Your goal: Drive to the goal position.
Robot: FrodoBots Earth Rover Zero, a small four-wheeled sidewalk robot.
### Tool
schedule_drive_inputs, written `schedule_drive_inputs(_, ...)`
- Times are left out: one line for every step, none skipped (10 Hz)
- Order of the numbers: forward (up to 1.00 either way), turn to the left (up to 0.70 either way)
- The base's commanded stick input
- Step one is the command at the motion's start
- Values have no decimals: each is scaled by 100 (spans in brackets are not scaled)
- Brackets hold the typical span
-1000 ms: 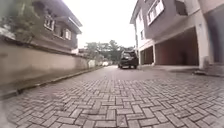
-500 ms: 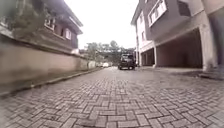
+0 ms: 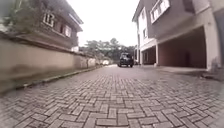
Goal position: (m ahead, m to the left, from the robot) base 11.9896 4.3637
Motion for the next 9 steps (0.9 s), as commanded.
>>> schedule_drive_inputs(50,0)
schedule_drive_inputs(50,0)
schedule_drive_inputs(50,0)
schedule_drive_inputs(50,0)
schedule_drive_inputs(50,0)
schedule_drive_inputs(50,0)
schedule_drive_inputs(50,0)
schedule_drive_inputs(50,0)
schedule_drive_inputs(50,0)
